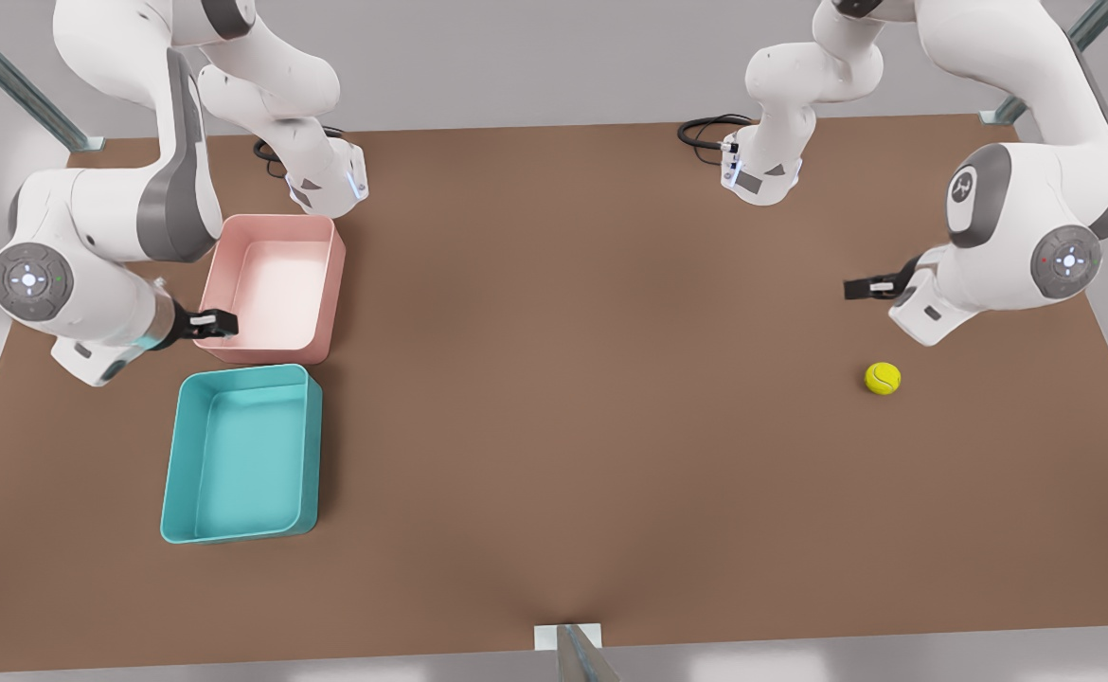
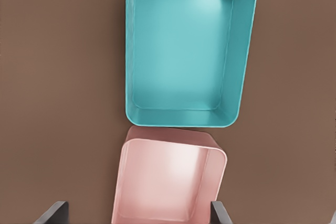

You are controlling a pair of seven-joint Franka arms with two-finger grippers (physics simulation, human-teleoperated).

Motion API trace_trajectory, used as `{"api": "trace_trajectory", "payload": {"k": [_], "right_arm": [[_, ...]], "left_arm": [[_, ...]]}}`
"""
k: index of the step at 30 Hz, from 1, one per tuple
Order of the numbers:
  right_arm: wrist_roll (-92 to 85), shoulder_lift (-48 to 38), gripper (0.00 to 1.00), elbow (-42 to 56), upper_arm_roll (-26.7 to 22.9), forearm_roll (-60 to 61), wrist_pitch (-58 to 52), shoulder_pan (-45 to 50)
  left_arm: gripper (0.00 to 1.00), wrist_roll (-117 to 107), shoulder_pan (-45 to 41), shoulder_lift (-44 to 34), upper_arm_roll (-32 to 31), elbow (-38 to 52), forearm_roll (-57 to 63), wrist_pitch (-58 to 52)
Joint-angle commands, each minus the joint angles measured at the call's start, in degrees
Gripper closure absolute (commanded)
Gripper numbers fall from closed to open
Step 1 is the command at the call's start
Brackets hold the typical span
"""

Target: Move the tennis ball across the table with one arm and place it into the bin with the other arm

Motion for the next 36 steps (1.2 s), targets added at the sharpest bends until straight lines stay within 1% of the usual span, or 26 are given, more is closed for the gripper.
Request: {"api": "trace_trajectory", "payload": {"k": [1, 2, 3, 4, 5, 6, 7, 8, 9, 10, 11, 12, 14, 16, 18, 19, 22, 23, 27, 32, 34, 35, 36], "right_arm": [[-2.79, 0.19, 0.0, 0.1, 0.02, -0.27, 5.93, -0.04], [-2.8, 0.46, 0.0, 0.19, 0.02, -0.63, 5.93, 0.05], [-2.8, 0.55, 0.0, 0.01, 0.1, -0.54, 5.93, 0.05], [-2.8, 0.64, 0.0, -0.08, 0.02, -0.27, 5.93, 0.05], [-2.97, 0.81, 0.0, -0.08, 0.02, -0.19, 5.93, 0.05], [-3.15, 1.16, 0.0, -0.08, 0.02, -0.19, 5.93, -0.04], [-3.15, 1.25, 0.0, -0.08, 0.02, -0.19, 5.84, 0.05], [-3.15, 1.43, 0.0, -0.08, 0.02, -0.1, 5.75, 0.05], [-3.41, 2.48, 0.0, 0.63, 0.02, -0.71, 5.75, -0.03], [-3.41, 2.48, 0.0, 1.24, -0.07, -0.27, 5.75, -0.38], [-3.15, 2.39, 0.0, 1.42, 0.02, -0.89, 5.75, -0.39], [-2.88, 2.48, 0.0, 1.33, 0.11, -0.8, 5.67, -0.12], [-2.45, 2.48, 0.0, 1.5, 0.46, 0.08, 5.49, 0.23], [-2.36, 1.95, 0.0, 1.77, 0.54, 1.75, 5.49, 0.49], [-2.18, 2.22, 0.0, 2.03, 0.54, 1.75, 5.75, 0.58], [-2.36, 2.13, 0.0, 1.95, 0.54, 1.66, 5.67, 0.49], [-2.36, 2.13, 0.0, 2.03, 0.54, 1.13, 5.58, 0.58], [-2.36, 2.13, 0.0, 2.03, 0.54, 1.31, 5.58, 0.58], [-2.18, 2.39, 0.0, 2.03, 0.54, 1.13, 5.67, 0.58], [-2.36, 2.74, 0.0, 1.94, 0.46, 0.87, 5.84, 0.49], [-2.36, 2.83, 0.0, 1.86, 0.46, 0.78, 5.84, 0.49], [-2.44, 2.83, 0.0, 1.86, 0.46, 0.78, 5.84, 0.49], [-2.44, 3.27, 0.0, 1.94, 0.46, 0.78, 5.84, 0.49]], "left_arm": [[0.0, -0.25, 0.03, 0.0, 0.14, -0.05, -0.3, 5.63], [0.0, -0.34, 0.29, 0.0, 0.23, -0.05, -0.74, 5.54], [0.17, -0.6, 0.38, 0.0, 0.23, -0.32, -0.66, 5.71], [0.65, -0.07, 1.69, 1.14, 0.4, -0.4, -0.74, 9.66], [0.79, 13.33, 5.38, 3.95, 0.75, -0.76, -0.83, 13.36], [0.79, 40.05, 6.71, 6.68, 2.68, -1.19, -0.39, 18.62], [0.79, 45.63, 6.88, 10.01, 5.5, -2.69, -0.83, 23.55], [0.78, 56.05, 8.02, 13.53, 5.59, -2.69, -0.13, 27.5], [0.76, 73.38, 9.34, 14.94, 5.68, -2.69, -0.13, 30.94], [0.79, 80.59, 10.49, 16.17, 6.38, -2.69, -0.13, 32.08], [0.79, 89.03, 10.57, 17.4, 6.38, -2.69, -0.13, 32.26], [0.79, 97.82, 11.01, 18.72, 6.38, -3.04, -0.22, 35.86], [0.79, 121.99, 13.21, 21.09, 6.55, -4.36, -1.36, 38.32], [0.79, 135.0, 14.97, 21.09, 7.08, -10.15, -1.01, 42.45], [0.79, 143.8, 15.23, 20.39, 9.98, -17.09, -0.65, 52.02], [0.79, 144.33, 14.97, 20.21, 10.33, -20.35, -0.65, 57.48], [0.79, 144.07, 14.79, 20.21, 11.39, -21.94, 1.19, 59.06], [0.79, 143.8, 14.79, 20.3, 11.48, -22.82, 1.19, 61.7], [0.79, 138.44, 14.88, 20.3, 11.56, -27.21, 1.19, 61.61], [0.79, 134.49, 14.7, 20.48, 11.56, -27.3, 1.28, 61.7], [0.79, 125.28, 12.78, 20.48, 11.48, -28.18, 1.28, 61.7], [0.79, 116.85, 9.97, 20.22, 11.48, -28.44, 1.19, 61.7], [0.79, 108.06, 9.52, 20.04, 9.29, -28.88, 1.19, 61.79]]}}
